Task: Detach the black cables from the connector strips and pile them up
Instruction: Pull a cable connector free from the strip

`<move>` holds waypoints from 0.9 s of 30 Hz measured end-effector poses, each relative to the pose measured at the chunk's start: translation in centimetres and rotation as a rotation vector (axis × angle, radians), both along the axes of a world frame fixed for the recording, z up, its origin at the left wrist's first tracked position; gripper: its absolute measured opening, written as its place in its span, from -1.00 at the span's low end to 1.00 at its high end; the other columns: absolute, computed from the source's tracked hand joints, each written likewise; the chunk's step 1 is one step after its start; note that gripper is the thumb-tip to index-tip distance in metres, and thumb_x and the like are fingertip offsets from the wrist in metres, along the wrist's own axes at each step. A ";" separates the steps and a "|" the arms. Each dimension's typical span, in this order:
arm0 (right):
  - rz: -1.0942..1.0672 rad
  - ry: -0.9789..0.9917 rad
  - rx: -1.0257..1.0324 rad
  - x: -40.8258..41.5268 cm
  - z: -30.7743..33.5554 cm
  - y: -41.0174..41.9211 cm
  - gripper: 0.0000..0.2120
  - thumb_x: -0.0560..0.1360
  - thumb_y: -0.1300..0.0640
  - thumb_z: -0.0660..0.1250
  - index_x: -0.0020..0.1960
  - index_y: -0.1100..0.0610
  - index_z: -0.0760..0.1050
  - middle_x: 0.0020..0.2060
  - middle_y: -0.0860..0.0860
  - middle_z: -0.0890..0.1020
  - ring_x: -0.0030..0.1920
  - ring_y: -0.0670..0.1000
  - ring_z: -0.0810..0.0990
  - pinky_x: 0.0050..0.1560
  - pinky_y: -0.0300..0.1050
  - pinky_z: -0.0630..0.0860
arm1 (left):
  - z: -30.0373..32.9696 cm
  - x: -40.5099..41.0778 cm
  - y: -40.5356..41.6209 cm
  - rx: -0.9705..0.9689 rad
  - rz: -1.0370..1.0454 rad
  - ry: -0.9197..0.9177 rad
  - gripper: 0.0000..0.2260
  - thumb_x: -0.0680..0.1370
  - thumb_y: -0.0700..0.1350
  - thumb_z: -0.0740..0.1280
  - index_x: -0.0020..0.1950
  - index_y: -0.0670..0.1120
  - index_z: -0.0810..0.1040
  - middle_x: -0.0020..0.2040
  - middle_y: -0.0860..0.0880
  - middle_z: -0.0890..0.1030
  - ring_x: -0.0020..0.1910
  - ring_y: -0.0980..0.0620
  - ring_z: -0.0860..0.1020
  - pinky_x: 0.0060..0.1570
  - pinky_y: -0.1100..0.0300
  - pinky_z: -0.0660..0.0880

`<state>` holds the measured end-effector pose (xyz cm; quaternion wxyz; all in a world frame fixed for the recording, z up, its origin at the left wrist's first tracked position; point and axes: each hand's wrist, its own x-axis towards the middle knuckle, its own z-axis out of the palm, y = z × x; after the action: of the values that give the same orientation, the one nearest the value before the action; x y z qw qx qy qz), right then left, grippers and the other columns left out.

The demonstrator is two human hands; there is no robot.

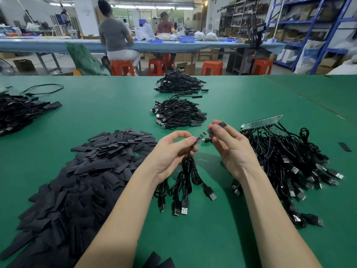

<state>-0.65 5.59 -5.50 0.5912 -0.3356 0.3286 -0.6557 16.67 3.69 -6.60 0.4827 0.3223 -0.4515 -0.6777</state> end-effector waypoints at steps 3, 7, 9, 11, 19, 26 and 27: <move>0.000 -0.011 -0.019 0.2 0.0 0.2 -0.81 0.19 0.16 0.57 -0.19 0.08 0.75 -0.20 0.01 0.74 -0.22 -0.12 0.69 -0.18 -0.35 0.58 | 0.1 -0.1 0.1 0.011 -0.018 0.009 -0.90 0.53 -0.28 0.40 -0.01 -0.16 0.52 -0.31 -0.07 0.63 -0.30 0.06 0.58 -0.27 0.29 0.54; -0.002 0.029 -0.023 0.3 0.1 0.2 -0.83 0.21 0.17 0.57 -0.19 0.08 0.75 -0.20 0.01 0.73 -0.21 -0.11 0.69 -0.15 -0.35 0.58 | 0.1 -0.2 0.0 0.021 -0.020 0.005 -0.91 0.54 -0.28 0.39 0.00 -0.17 0.52 -0.31 -0.08 0.63 -0.30 0.05 0.57 -0.27 0.28 0.54; -0.018 0.037 -0.024 0.2 0.1 0.2 -0.84 0.22 0.19 0.57 -0.20 0.08 0.75 -0.21 0.02 0.74 -0.22 -0.10 0.69 -0.15 -0.34 0.58 | 0.1 -0.2 0.0 0.031 -0.013 0.005 -0.91 0.55 -0.29 0.39 0.00 -0.17 0.52 -0.31 -0.08 0.63 -0.30 0.05 0.56 -0.27 0.29 0.55; -0.029 0.043 -0.030 0.3 0.2 0.2 -0.85 0.23 0.19 0.57 -0.20 0.08 0.75 -0.21 0.01 0.74 -0.21 -0.10 0.69 -0.15 -0.34 0.58 | 0.1 -0.1 0.0 0.036 -0.010 0.006 -0.92 0.55 -0.29 0.39 -0.01 -0.16 0.52 -0.31 -0.07 0.63 -0.30 0.05 0.57 -0.26 0.30 0.55; -0.084 0.110 -0.086 0.7 0.3 0.4 -0.89 0.27 0.25 0.54 -0.23 0.08 0.75 -0.25 0.01 0.73 -0.20 -0.07 0.70 -0.12 -0.31 0.59 | 0.4 0.0 0.1 0.046 -0.049 0.015 -0.92 0.56 -0.29 0.38 -0.02 -0.16 0.52 -0.31 -0.05 0.63 -0.31 0.09 0.59 -0.25 0.33 0.55; 0.053 0.209 -0.088 -0.3 0.6 0.7 -0.84 0.19 0.17 0.56 -0.22 0.06 0.75 -0.21 0.01 0.74 -0.19 -0.10 0.69 -0.12 -0.32 0.59 | 0.7 0.5 0.3 0.033 -0.104 0.010 -0.91 0.55 -0.33 0.36 -0.04 -0.16 0.52 -0.29 -0.02 0.62 -0.31 0.09 0.61 -0.26 0.35 0.55; 0.075 0.229 -0.085 -0.6 0.6 0.8 -0.82 0.17 0.15 0.56 -0.22 0.05 0.75 -0.20 0.01 0.74 -0.18 -0.10 0.70 -0.12 -0.32 0.59 | 0.8 0.6 0.3 0.028 -0.115 0.000 -0.90 0.55 -0.34 0.36 -0.04 -0.16 0.52 -0.28 -0.03 0.62 -0.30 0.08 0.62 -0.25 0.35 0.55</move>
<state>-1.25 6.40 -4.85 0.5591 -0.4449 0.3532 -0.6039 17.27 4.02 -5.85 0.4385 0.3025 -0.4598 -0.7104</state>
